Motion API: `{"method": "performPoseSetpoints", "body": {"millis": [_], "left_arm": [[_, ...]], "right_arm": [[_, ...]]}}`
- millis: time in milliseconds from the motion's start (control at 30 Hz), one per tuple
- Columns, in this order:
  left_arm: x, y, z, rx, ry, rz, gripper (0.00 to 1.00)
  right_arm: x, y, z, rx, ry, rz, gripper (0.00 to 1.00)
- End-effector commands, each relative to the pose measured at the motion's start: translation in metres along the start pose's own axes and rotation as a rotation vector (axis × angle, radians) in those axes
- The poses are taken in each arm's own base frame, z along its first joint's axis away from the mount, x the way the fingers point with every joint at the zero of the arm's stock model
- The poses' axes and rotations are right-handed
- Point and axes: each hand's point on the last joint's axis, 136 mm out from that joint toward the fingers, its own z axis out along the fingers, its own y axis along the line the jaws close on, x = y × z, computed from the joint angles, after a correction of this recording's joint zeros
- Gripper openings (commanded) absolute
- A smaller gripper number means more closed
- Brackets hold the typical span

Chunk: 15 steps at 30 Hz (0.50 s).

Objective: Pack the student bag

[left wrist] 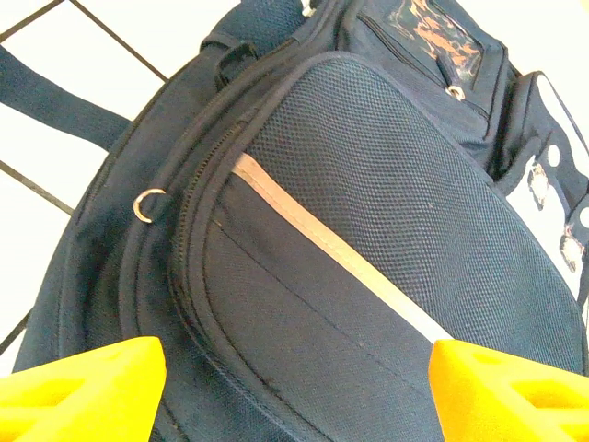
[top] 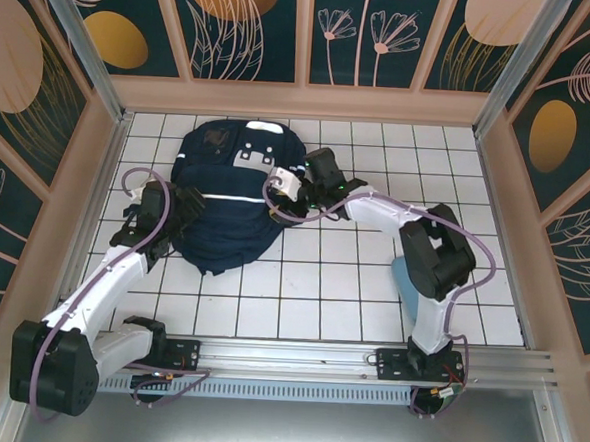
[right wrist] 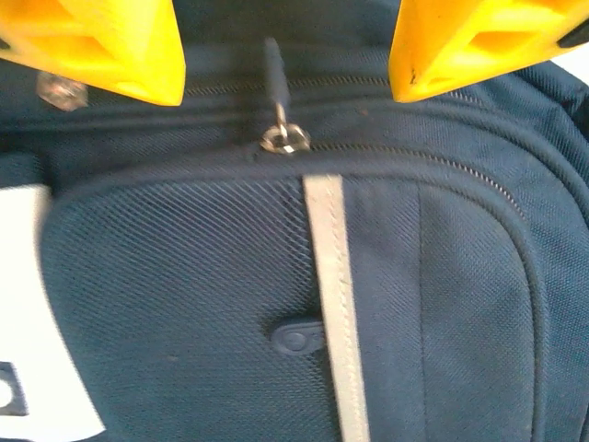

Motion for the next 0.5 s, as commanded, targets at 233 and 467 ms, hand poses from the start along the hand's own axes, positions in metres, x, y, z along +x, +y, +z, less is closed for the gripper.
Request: {"method": "performPoseSetpoints", "body": {"millis": [233,467], "left_arm": [[-0.015,-0.005,-0.007,0.015,-0.030,0.005,0.76],[-0.016,-0.004,-0.007,0.007,-0.034,0.012,0.76]], "right_arm": [[-0.002,-0.015,0.022,-0.006,-0.025,-0.025,0.56],[0.002,-0.014,0.021,-0.012,-0.005,-0.020,0.09]]}}
